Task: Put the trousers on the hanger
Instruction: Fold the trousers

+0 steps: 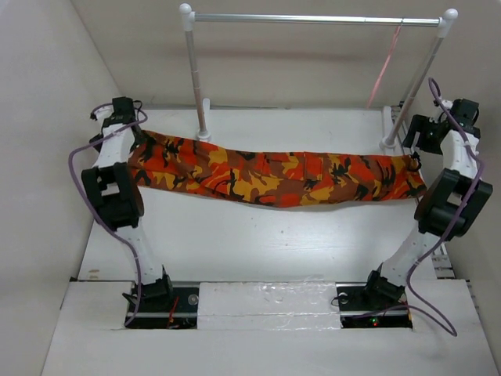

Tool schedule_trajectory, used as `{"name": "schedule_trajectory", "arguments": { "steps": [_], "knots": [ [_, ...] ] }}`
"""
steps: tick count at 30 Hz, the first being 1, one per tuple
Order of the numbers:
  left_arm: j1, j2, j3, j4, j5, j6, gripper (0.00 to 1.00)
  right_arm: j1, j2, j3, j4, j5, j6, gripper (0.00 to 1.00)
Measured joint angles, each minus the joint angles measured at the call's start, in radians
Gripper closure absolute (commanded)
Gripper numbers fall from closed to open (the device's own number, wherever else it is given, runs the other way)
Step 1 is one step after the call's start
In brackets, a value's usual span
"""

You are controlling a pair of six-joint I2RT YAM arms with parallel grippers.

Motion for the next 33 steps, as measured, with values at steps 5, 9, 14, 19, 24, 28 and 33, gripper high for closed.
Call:
{"name": "schedule_trajectory", "arguments": {
  "steps": [5, 9, 14, 19, 24, 28, 33],
  "knots": [
    [0.069, -0.248, -0.229, 0.084, 0.177, -0.018, 0.6, 0.015, -0.349, -0.29, 0.132, 0.026, -0.002, 0.98],
    [0.109, -0.217, -0.253, 0.165, 0.357, -0.04, 0.56, 0.064, -0.611, -0.509, 0.237, 0.037, 0.007, 0.98],
    [0.148, -0.054, -0.253, 0.208, 0.512, -0.066, 0.5, 0.217, -0.666, -0.653, 0.307, -0.038, -0.02, 0.59],
    [0.162, 0.054, -0.188, 0.187, 0.566, -0.076, 0.54, 0.446, -0.635, -0.732, 0.294, -0.1, -0.08, 0.58],
    [0.159, 0.066, -0.159, 0.222, 0.591, -0.101, 0.58, 0.529, -0.671, -0.806, 0.272, -0.138, -0.119, 0.58],
    [0.157, 0.079, -0.159, 0.241, 0.608, -0.117, 0.7, 0.575, -0.677, -0.843, 0.262, -0.138, -0.132, 0.59],
    [0.158, 0.107, -0.141, 0.234, 0.607, -0.123, 1.0, 0.633, -0.677, -0.861, 0.25, -0.135, -0.132, 0.59]
  ]
}}
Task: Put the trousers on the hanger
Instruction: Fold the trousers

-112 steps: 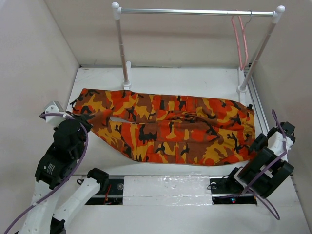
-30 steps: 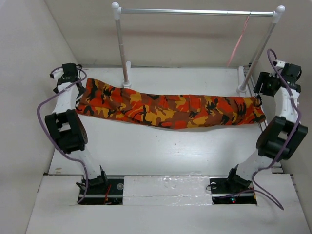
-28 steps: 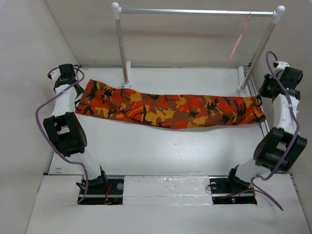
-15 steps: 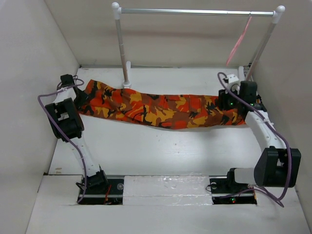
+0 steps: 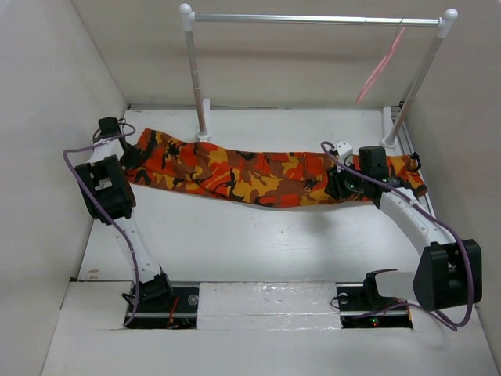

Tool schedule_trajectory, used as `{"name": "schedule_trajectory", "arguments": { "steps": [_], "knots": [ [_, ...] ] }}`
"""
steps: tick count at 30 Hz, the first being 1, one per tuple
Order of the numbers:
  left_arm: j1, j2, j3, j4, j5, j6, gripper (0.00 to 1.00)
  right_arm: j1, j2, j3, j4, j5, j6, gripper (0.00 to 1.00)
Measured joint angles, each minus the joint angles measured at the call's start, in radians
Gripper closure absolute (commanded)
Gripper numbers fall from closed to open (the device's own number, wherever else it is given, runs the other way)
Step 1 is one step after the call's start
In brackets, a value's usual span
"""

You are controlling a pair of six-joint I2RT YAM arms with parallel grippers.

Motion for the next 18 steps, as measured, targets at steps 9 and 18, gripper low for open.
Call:
{"name": "schedule_trajectory", "arguments": {
  "steps": [9, 18],
  "knots": [
    [-0.003, -0.055, 0.016, -0.04, -0.083, 0.002, 1.0, 0.002, 0.0, 0.0, -0.004, 0.016, -0.012, 0.59],
    [-0.005, -0.278, -0.113, -0.056, -0.276, 0.034, 0.53, -0.027, 0.005, 0.002, -0.027, 0.026, -0.033, 0.37]
  ]
}}
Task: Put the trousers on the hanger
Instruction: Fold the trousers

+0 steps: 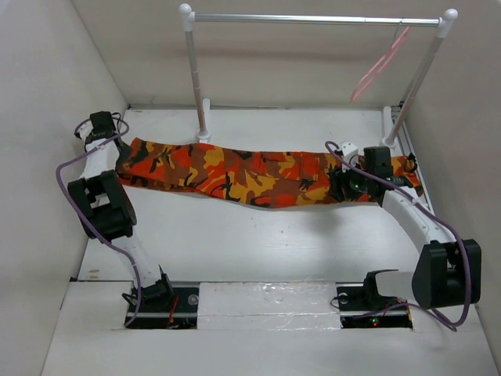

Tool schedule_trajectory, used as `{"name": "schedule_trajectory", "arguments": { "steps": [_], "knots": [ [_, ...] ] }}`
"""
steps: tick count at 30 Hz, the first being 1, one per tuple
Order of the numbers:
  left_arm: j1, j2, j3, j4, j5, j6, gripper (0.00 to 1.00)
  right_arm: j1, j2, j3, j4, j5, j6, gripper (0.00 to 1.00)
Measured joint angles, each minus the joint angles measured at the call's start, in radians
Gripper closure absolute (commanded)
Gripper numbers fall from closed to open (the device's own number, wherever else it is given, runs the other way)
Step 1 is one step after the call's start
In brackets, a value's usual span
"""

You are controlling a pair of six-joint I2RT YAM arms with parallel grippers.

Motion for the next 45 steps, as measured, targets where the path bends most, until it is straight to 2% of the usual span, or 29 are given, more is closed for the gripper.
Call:
{"name": "schedule_trajectory", "arguments": {
  "steps": [1, 2, 3, 6, 12, 15, 18, 19, 21, 22, 23, 25, 26, 27, 29, 30, 36, 41, 45],
  "knots": [
    [0.0, 0.006, -0.006, -0.002, -0.016, 0.003, 0.4, -0.015, 0.002, 0.003, -0.011, 0.0, -0.003, 0.33],
    [0.001, 0.021, -0.008, -0.009, -0.031, 0.0, 0.19, -0.032, 0.005, 0.007, -0.021, 0.0, -0.003, 0.3],
    [0.002, 0.04, -0.01, -0.016, -0.043, 0.0, 0.15, -0.051, 0.01, 0.011, -0.03, 0.0, -0.004, 0.26],
    [0.002, 0.089, -0.048, -0.024, -0.056, -0.009, 0.06, -0.139, 0.006, 0.014, -0.055, -0.01, -0.002, 0.24],
    [0.002, 0.066, -0.176, 0.003, -0.007, -0.01, 0.06, -0.444, -0.072, -0.063, -0.032, -0.071, 0.066, 0.17],
    [0.002, 0.059, -0.19, 0.019, 0.023, -0.008, 0.13, -0.584, -0.05, -0.125, 0.032, -0.115, 0.153, 0.14],
    [0.004, 0.059, -0.19, 0.039, 0.045, -0.011, 0.31, -0.629, 0.02, -0.175, 0.132, -0.14, 0.264, 0.12],
    [0.005, 0.059, -0.19, 0.045, 0.051, -0.013, 0.48, -0.633, 0.046, -0.183, 0.159, -0.141, 0.3, 0.12],
    [0.006, 0.063, -0.189, 0.061, 0.071, -0.022, 0.62, -0.634, 0.105, -0.185, 0.216, -0.14, 0.36, 0.14],
    [0.006, 0.068, -0.187, 0.068, 0.076, -0.025, 0.79, -0.634, 0.138, -0.185, 0.261, -0.139, 0.396, 0.16],
    [0.006, 0.072, -0.185, 0.077, 0.086, -0.032, 0.87, -0.633, 0.174, -0.186, 0.307, -0.137, 0.431, 0.18],
    [0.006, 0.083, -0.177, 0.093, 0.101, -0.039, 1.0, -0.634, 0.236, -0.188, 0.393, -0.13, 0.499, 0.29],
    [0.006, 0.086, -0.175, 0.1, 0.112, -0.042, 1.0, -0.634, 0.256, -0.19, 0.442, -0.129, 0.531, 0.64],
    [0.006, 0.093, -0.166, 0.102, 0.113, -0.044, 1.0, -0.634, 0.268, -0.193, 0.481, -0.12, 0.559, 0.77],
    [0.006, 0.103, -0.151, 0.104, 0.114, -0.045, 1.0, -0.636, 0.274, -0.197, 0.518, -0.095, 0.592, 0.89],
    [0.006, 0.106, -0.146, 0.103, 0.108, -0.045, 1.0, -0.64, 0.274, -0.196, 0.519, -0.082, 0.599, 1.0],
    [-0.006, 0.101, -0.144, 0.066, 0.014, -0.045, 1.0, -0.684, 0.214, -0.143, 0.378, 0.008, 0.527, 1.0],
    [-0.012, 0.003, -0.247, 0.004, -0.112, -0.051, 1.0, -0.717, -0.033, -0.129, 0.186, 0.055, 0.424, 1.0],
    [-0.012, -0.112, -0.307, -0.076, -0.178, -0.056, 1.0, -0.793, -0.213, -0.141, 0.07, 0.04, 0.358, 1.0]
  ]
}}
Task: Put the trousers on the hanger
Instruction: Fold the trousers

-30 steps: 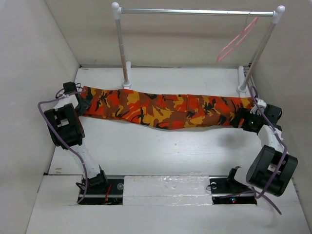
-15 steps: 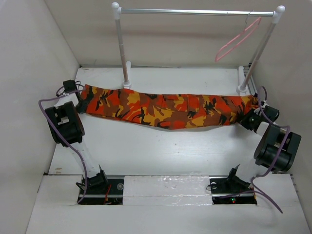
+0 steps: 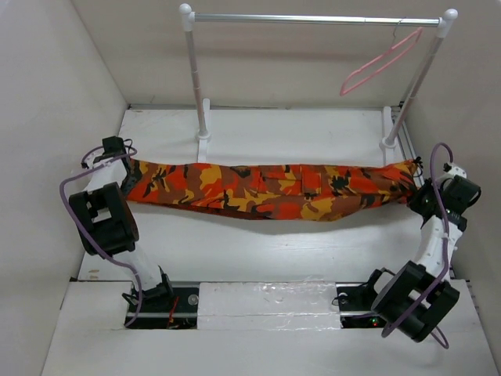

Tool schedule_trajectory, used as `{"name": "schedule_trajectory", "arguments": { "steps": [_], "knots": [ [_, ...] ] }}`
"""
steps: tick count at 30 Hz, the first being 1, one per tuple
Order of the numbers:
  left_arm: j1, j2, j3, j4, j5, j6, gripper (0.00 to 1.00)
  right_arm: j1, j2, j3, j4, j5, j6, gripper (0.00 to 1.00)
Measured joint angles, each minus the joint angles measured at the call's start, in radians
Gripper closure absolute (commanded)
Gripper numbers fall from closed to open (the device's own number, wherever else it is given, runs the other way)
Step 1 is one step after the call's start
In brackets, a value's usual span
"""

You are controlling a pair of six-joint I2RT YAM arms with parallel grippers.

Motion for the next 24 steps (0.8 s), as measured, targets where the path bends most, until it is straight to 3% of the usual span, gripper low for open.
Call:
{"name": "schedule_trajectory", "arguments": {
  "steps": [1, 2, 3, 4, 5, 7, 10, 13, 15, 19, 20, 21, 24],
  "knots": [
    [0.0, -0.026, -0.01, -0.016, -0.019, -0.003, 1.0, -0.009, -0.022, -0.007, -0.013, 0.001, -0.008, 0.93],
    [0.0, -0.053, -0.026, -0.025, -0.039, -0.006, 0.8, -0.014, -0.037, -0.015, -0.028, 0.004, -0.017, 0.55],
    [0.0, -0.078, -0.042, -0.035, -0.061, -0.001, 0.6, -0.016, -0.042, -0.024, -0.031, 0.006, -0.023, 0.39],
    [0.002, -0.098, -0.056, -0.04, -0.087, 0.002, 0.31, -0.018, -0.028, -0.027, -0.022, 0.002, -0.034, 0.3],
    [0.006, -0.113, -0.065, -0.047, -0.103, 0.0, 0.21, -0.02, 0.002, -0.024, -0.011, -0.005, -0.047, 0.21],
    [0.012, -0.134, -0.066, -0.055, -0.106, -0.014, 0.1, -0.033, 0.106, 0.018, -0.016, -0.043, -0.077, 0.17],
    [0.005, -0.171, -0.051, -0.069, -0.073, -0.037, 0.1, -0.068, 0.255, 0.062, 0.018, -0.115, -0.092, 0.12],
    [-0.084, -0.193, 0.022, -0.076, -0.047, -0.042, 0.14, -0.143, 0.266, 0.054, 0.012, -0.151, -0.092, 0.07],
    [-0.202, -0.218, 0.057, -0.059, -0.043, -0.037, 0.17, -0.169, 0.244, 0.051, 0.012, -0.139, -0.09, 0.05],
    [-0.544, -0.261, 0.074, 0.022, 0.011, -0.029, 0.28, -0.193, 0.226, -0.029, 0.128, -0.167, -0.042, 0.04],
    [-0.624, -0.264, 0.071, 0.042, 0.034, -0.029, 0.33, -0.198, 0.253, -0.048, 0.154, -0.185, -0.024, 0.04],
    [-0.691, -0.267, 0.058, 0.066, 0.064, -0.034, 0.49, -0.202, 0.293, -0.058, 0.177, -0.206, -0.011, 0.03],
    [-0.809, -0.273, -0.006, 0.106, 0.124, -0.051, 0.72, -0.217, 0.417, -0.062, 0.247, -0.275, 0.026, 0.03]
  ]
}}
